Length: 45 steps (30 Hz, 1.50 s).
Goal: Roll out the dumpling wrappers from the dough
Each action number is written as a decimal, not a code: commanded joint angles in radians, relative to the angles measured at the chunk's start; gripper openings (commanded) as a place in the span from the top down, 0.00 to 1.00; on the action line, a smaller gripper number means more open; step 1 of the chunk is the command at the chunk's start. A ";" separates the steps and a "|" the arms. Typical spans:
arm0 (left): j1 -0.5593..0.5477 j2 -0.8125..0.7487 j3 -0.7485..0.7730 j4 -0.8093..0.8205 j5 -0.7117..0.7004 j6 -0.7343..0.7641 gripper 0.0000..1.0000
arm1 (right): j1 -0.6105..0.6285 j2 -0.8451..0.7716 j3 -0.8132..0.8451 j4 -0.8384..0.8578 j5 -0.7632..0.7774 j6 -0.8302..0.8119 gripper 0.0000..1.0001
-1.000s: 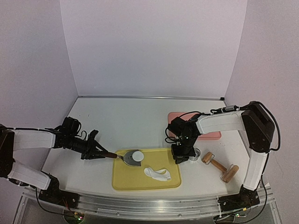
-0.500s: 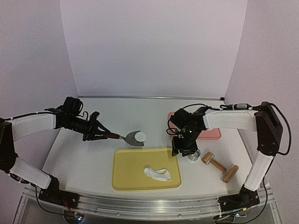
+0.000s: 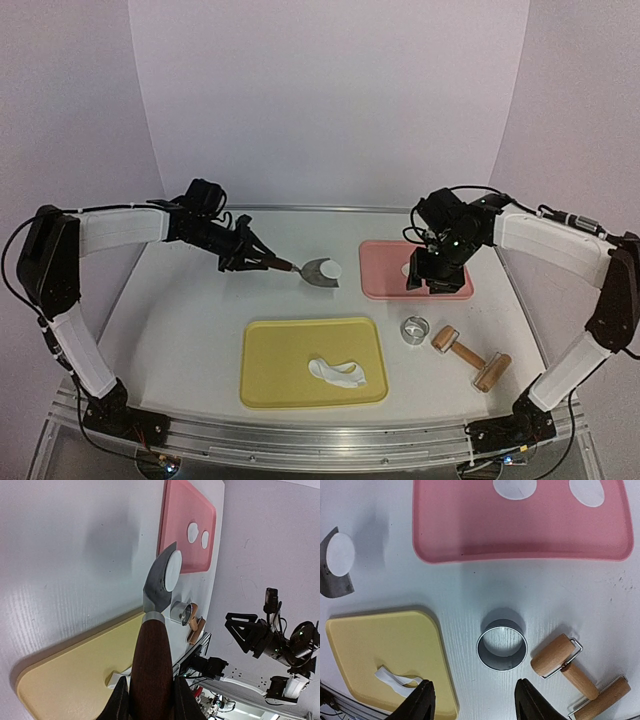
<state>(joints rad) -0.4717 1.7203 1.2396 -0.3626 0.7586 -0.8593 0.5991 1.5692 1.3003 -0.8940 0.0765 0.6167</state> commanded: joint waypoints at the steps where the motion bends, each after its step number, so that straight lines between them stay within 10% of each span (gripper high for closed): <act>1: -0.073 0.111 0.154 0.087 -0.030 -0.055 1.00 | -0.014 -0.079 -0.028 -0.046 0.062 -0.031 0.44; 12: -0.188 0.449 0.604 0.013 -0.144 0.008 1.00 | -0.017 -0.217 -0.160 -0.043 0.109 0.023 0.44; 24: -0.194 0.509 0.657 0.034 -0.172 0.062 1.00 | -0.016 -0.286 -0.232 -0.042 0.115 0.059 0.44; 35: -0.193 0.318 0.587 0.061 -0.177 0.047 1.00 | -0.017 -0.217 -0.161 -0.034 0.076 0.022 0.44; 45: -0.068 -0.123 0.055 0.163 -0.300 -0.061 1.00 | -0.016 -0.164 -0.151 0.020 0.022 0.026 0.44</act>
<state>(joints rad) -0.6098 1.7641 1.4651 -0.2764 0.5278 -0.8730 0.5838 1.3914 1.1194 -0.9134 0.1268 0.6472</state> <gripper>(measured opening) 0.189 0.559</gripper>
